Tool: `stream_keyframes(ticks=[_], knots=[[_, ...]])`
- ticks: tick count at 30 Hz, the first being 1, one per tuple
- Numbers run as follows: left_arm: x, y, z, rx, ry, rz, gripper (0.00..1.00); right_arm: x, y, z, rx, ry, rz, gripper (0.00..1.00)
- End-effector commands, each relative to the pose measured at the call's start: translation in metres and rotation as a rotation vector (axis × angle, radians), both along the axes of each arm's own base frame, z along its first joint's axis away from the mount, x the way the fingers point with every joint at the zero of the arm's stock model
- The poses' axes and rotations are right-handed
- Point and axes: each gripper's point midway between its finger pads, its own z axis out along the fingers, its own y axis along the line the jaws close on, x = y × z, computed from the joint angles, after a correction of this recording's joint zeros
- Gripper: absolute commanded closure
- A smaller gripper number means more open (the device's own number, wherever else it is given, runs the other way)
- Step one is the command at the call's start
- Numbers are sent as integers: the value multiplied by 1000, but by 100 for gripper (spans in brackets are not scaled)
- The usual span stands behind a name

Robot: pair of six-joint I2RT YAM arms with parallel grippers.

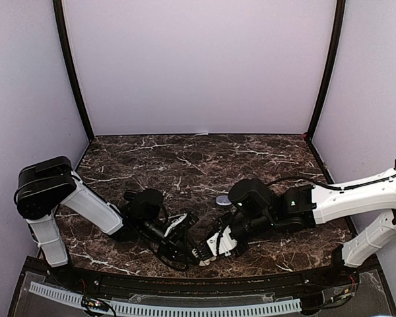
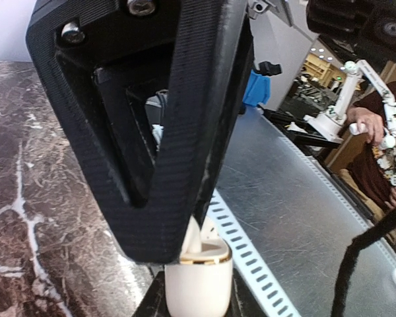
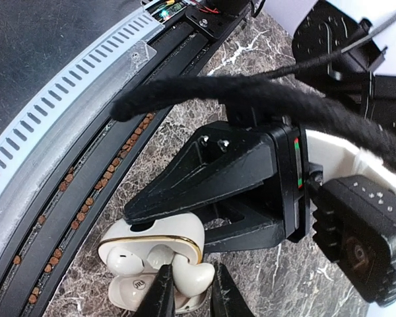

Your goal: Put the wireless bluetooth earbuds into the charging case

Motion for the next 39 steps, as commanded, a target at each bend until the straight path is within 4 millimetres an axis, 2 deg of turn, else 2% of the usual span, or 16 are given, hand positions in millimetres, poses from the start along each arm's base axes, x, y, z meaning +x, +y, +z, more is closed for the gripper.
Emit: stream_keyframes(ticks=[1,12,17,21,27,32,35,39], knots=[[-10,-2,21,-46,49,-105,98,-3,8,11,54,-115,23,83],[-13,-1,26,-15,174,-175,100,-10,14,22,114,-296,47,79],[-11,-2,24,8,202,-172,100,-15,16,27,148,-351,69,70],[-9,-2,22,13,205,-159,100,-19,15,31,173,-344,83,67],[1,-5,18,17,150,-86,100,-24,6,40,198,-253,60,67],[12,-9,19,8,45,-10,99,-22,-9,42,195,-144,8,65],[24,-13,20,-9,-38,68,99,-17,-16,57,258,-42,-63,62],[45,-17,34,-99,-193,209,99,12,-24,90,426,96,-289,51]])
